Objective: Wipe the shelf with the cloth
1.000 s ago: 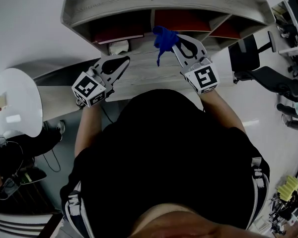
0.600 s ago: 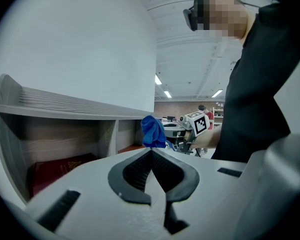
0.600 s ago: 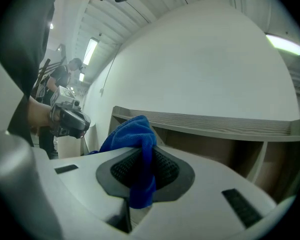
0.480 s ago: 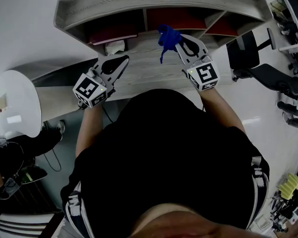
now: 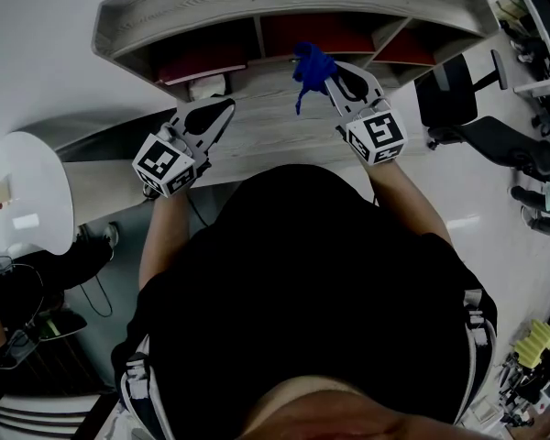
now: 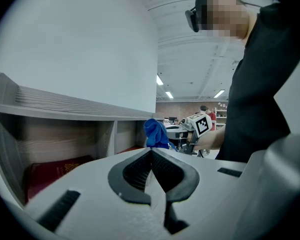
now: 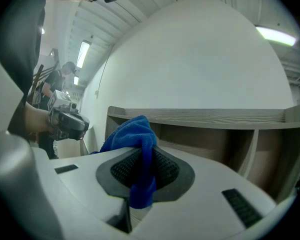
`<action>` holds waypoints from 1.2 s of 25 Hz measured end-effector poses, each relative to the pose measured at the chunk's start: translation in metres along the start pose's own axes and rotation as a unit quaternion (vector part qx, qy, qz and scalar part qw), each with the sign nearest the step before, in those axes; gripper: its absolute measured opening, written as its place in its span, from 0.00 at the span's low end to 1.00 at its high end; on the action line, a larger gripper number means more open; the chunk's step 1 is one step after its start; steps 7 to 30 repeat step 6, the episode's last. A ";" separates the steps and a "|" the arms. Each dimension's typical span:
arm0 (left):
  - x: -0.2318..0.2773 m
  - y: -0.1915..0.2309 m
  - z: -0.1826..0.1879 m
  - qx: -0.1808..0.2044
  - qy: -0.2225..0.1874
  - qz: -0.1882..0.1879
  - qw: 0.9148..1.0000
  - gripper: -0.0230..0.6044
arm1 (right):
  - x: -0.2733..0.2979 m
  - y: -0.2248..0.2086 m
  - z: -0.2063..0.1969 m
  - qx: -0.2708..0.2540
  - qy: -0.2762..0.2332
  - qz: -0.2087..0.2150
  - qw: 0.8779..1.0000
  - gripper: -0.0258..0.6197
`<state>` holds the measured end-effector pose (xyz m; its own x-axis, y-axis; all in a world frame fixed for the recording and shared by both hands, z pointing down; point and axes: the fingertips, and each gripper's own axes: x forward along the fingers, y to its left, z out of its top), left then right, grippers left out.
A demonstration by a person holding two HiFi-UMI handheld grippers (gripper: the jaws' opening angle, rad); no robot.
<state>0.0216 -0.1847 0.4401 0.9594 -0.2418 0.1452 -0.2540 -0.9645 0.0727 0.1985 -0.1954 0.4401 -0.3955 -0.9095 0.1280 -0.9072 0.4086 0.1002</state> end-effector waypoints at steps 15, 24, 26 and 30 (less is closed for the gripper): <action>0.003 -0.001 0.002 0.002 -0.005 0.000 1.000 0.06 | 0.000 -0.002 -0.004 0.001 0.005 0.003 1.000 0.12; 0.003 -0.001 0.002 0.002 -0.005 0.000 1.000 0.06 | 0.000 -0.002 -0.004 0.001 0.005 0.003 1.000 0.12; 0.003 -0.001 0.002 0.002 -0.005 0.000 1.000 0.06 | 0.000 -0.002 -0.004 0.001 0.005 0.003 1.000 0.12; 0.003 -0.001 0.002 0.002 -0.005 0.000 1.000 0.06 | 0.000 -0.002 -0.004 0.001 0.005 0.003 1.000 0.12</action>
